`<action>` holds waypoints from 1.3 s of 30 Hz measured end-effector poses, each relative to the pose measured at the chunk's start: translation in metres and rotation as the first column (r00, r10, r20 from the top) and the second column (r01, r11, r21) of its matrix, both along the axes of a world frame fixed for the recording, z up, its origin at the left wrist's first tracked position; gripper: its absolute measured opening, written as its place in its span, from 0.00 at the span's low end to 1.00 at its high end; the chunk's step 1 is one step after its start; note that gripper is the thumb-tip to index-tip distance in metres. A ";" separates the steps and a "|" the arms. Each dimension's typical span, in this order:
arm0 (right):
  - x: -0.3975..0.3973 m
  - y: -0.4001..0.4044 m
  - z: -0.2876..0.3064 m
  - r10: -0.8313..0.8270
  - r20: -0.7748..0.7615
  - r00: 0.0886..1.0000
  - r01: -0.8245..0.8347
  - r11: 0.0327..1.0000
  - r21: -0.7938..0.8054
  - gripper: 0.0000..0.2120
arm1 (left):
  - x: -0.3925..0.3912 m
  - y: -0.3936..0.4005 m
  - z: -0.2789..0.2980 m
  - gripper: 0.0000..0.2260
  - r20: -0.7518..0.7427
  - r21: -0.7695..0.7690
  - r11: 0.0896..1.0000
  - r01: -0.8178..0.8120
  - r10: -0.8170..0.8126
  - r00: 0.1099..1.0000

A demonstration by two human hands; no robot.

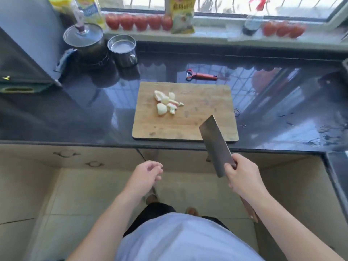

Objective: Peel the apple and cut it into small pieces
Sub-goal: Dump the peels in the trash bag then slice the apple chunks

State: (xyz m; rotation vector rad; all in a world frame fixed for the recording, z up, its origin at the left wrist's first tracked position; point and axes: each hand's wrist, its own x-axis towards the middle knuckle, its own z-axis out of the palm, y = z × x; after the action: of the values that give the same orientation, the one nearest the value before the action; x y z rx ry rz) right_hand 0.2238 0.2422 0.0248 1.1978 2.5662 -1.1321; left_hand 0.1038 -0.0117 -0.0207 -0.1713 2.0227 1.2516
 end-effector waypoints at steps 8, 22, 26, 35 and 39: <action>-0.102 0.026 -0.014 -0.171 -0.005 0.985 0.171 0.985 -0.006 0.08 | -0.159 0.066 -0.017 0.05 -0.312 -0.191 0.953 0.234 -0.285 0.906; -0.142 0.082 -0.014 -0.249 0.011 0.968 0.249 0.962 -0.113 0.09 | -0.277 0.222 -0.047 0.09 -0.146 -0.894 0.085 0.441 -0.984 -0.106; -0.152 0.145 -0.019 -0.112 0.025 0.993 0.112 0.993 -0.029 0.12 | -0.253 0.249 -0.045 0.08 -0.224 -0.841 0.219 0.495 -0.973 0.050; -0.171 0.192 -0.022 -0.050 0.028 0.998 0.051 0.998 -0.020 0.07 | -0.224 0.319 -0.042 0.06 -0.447 -0.633 0.452 0.628 -0.876 0.179; -0.183 0.173 -0.035 -0.051 0.019 0.999 0.052 0.998 -0.047 0.08 | -0.271 0.235 -0.042 0.15 -0.444 -0.705 0.437 0.559 -0.886 0.133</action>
State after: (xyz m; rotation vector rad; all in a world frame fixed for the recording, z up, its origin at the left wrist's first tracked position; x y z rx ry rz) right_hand 0.0407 0.4154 -0.0102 1.2643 2.4945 -1.1795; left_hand -0.1668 0.2233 -0.0627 1.3839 2.4602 0.1495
